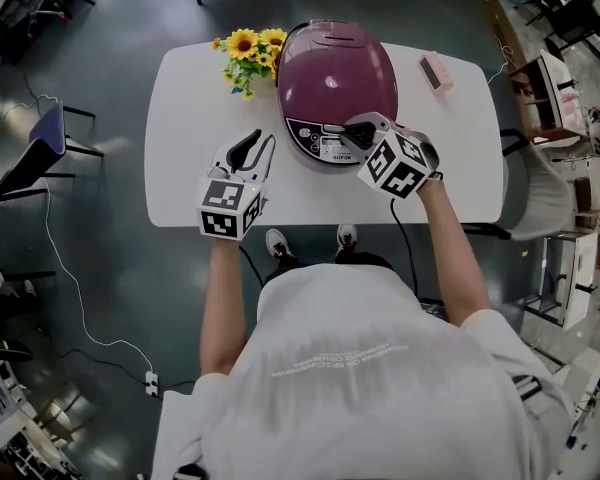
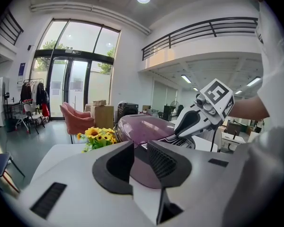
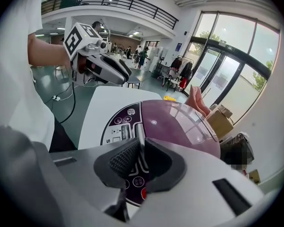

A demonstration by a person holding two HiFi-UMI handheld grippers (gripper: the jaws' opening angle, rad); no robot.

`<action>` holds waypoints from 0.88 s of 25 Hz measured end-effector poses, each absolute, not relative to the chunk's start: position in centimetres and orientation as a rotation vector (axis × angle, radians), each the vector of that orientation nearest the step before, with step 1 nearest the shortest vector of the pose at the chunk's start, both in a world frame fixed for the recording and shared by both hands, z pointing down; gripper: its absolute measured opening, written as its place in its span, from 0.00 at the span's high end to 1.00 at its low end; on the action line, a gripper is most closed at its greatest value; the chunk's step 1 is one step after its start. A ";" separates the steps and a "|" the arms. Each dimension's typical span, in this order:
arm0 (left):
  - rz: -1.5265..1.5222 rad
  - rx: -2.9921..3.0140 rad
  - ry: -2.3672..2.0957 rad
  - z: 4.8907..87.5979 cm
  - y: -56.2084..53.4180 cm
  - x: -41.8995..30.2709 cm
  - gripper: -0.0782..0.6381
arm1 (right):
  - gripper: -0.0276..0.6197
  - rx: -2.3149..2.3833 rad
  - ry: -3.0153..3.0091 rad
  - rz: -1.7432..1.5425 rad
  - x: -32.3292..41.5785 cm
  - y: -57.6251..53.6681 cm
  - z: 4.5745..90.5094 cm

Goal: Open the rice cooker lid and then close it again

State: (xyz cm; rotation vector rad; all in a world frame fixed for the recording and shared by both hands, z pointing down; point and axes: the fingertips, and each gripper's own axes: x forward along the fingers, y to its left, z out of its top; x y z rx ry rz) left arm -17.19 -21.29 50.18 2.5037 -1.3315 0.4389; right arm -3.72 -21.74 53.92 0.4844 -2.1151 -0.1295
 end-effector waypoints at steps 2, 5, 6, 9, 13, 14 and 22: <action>0.438 2.498 -1.337 50.2 -21.2 -17.3 0.75 | 0.87 0.488 -2.116 -0.133 -3.7 -21.7 53.9; 0.441 2.491 -1.343 50.3 -21.3 -17.4 0.75 | 0.87 0.491 -2.122 -0.121 -3.7 -21.8 53.9; 0.443 2.489 -1.345 50.3 -21.3 -17.5 0.75 | 0.87 0.490 -2.124 -0.113 -3.7 -21.8 53.9; 0.446 2.482 -1.349 50.3 -21.3 -17.5 0.75 | 0.87 0.494 -2.127 -0.092 -3.7 -21.8 53.8; 0.450 2.478 -1.346 50.3 -21.1 -17.3 0.75 | 0.87 0.512 -2.123 -0.076 -3.6 -21.8 53.6; 0.452 2.477 -1.344 50.4 -21.0 -17.3 0.75 | 0.87 0.513 -2.120 -0.070 -3.6 -21.8 53.7; 0.458 2.473 -1.338 50.8 -20.9 -17.1 0.75 | 0.87 0.507 -2.115 -0.046 -3.7 -21.9 53.9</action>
